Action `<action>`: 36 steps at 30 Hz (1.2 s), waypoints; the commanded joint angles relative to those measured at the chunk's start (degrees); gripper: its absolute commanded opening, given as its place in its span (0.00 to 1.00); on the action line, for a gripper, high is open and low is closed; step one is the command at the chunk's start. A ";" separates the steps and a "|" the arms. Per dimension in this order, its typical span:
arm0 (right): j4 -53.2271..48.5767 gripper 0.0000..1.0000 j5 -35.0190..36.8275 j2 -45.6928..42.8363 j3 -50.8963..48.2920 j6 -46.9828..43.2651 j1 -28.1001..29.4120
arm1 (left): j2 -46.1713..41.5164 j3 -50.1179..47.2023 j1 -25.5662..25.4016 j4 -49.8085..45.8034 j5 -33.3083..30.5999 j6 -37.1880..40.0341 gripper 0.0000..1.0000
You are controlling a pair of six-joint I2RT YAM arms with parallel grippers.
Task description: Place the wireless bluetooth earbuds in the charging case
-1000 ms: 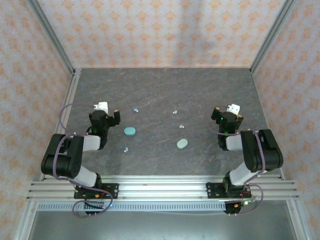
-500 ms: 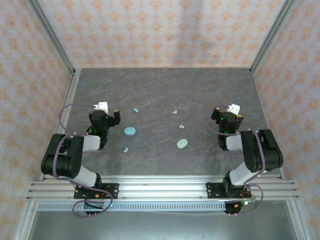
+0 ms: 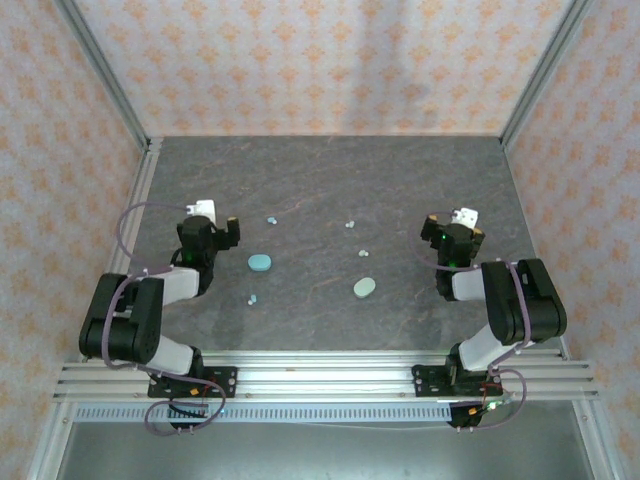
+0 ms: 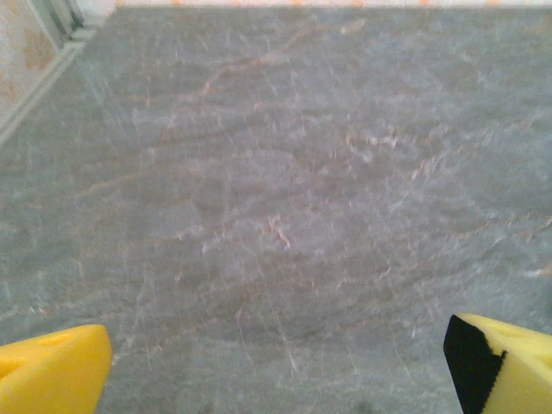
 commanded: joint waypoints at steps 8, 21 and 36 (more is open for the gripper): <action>-37.93 1.00 -6.92 -15.80 15.92 5.79 0.63 | -14.38 6.35 0.14 -20.44 0.51 -6.57 1.00; -88.17 1.00 -15.49 -10.02 34.87 7.47 30.16 | -16.01 12.60 -16.24 -41.83 6.51 -8.78 1.00; -95.64 1.00 -15.16 6.19 39.73 2.22 39.45 | -18.67 6.90 -20.85 -31.34 14.43 -1.75 1.00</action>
